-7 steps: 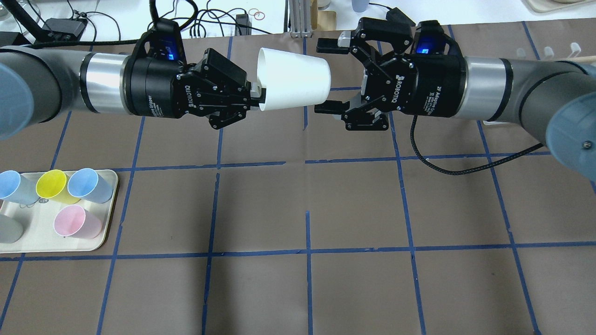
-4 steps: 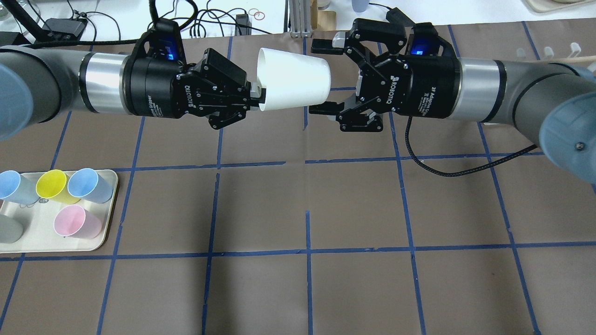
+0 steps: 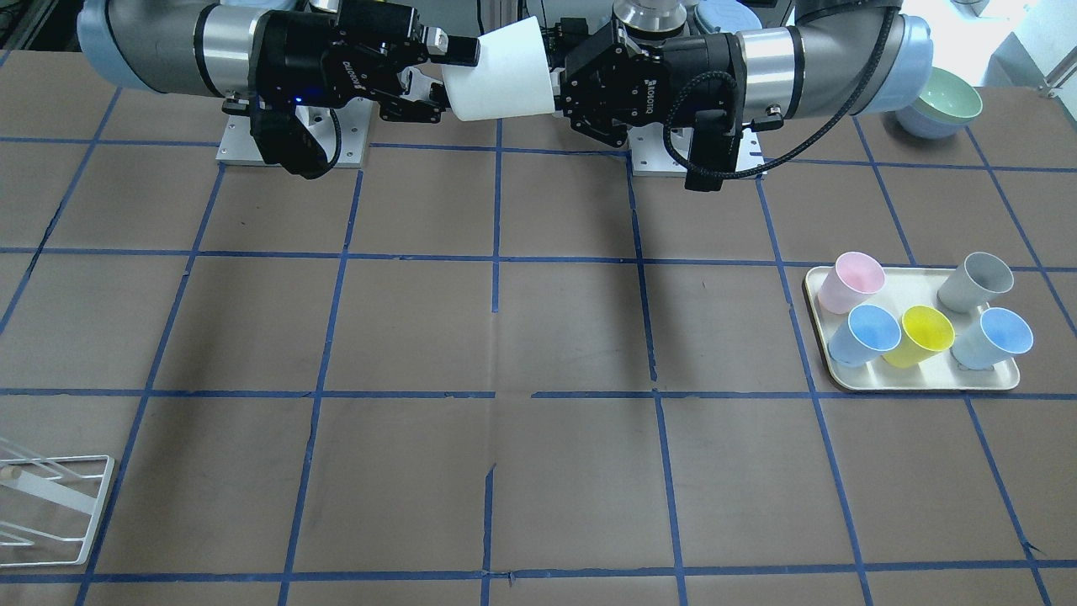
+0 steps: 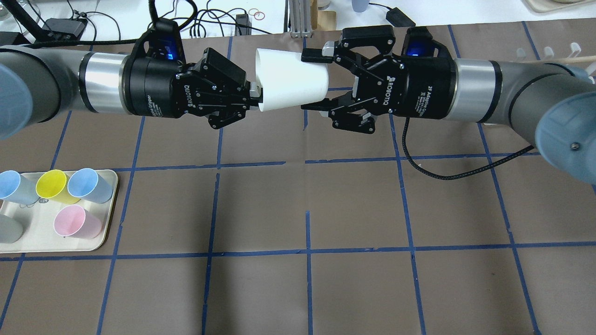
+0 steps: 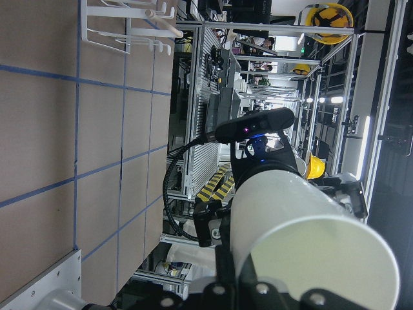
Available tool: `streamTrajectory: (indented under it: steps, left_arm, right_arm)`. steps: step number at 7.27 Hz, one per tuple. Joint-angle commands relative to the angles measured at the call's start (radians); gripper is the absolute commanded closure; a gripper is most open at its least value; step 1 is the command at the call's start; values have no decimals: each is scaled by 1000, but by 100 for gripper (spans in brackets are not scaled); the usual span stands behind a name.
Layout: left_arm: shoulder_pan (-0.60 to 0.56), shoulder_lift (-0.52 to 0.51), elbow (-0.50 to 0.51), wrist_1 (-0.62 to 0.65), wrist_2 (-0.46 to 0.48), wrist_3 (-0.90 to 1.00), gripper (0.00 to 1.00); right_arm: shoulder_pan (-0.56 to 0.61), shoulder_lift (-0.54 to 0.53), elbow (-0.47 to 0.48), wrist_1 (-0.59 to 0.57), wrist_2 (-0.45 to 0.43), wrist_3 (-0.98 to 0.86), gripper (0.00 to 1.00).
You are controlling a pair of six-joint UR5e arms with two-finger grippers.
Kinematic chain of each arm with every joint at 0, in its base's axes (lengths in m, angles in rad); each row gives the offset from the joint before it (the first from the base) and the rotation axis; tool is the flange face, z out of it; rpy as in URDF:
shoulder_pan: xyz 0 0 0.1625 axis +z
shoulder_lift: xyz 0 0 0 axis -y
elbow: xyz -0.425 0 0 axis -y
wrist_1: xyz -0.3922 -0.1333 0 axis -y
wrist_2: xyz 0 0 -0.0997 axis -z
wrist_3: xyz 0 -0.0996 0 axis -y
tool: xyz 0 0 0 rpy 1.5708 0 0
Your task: Transfer IKEA cup to right arm and place on rack
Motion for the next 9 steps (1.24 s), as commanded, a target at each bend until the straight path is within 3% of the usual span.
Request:
streamTrajectory:
  steps: [1, 6, 9]
  left_arm:
    - [1, -1, 3, 0, 3, -11, 1]
    - [4, 2, 19, 2, 5, -120, 0]
    - [4, 3, 23, 134, 35, -316, 0]
  right_arm:
    - [-4, -3, -3, -2, -1, 1, 95]
    - [-63, -3, -45, -4, -17, 2, 100]
    - [-164, -3, -47, -16, -56, 2, 100]
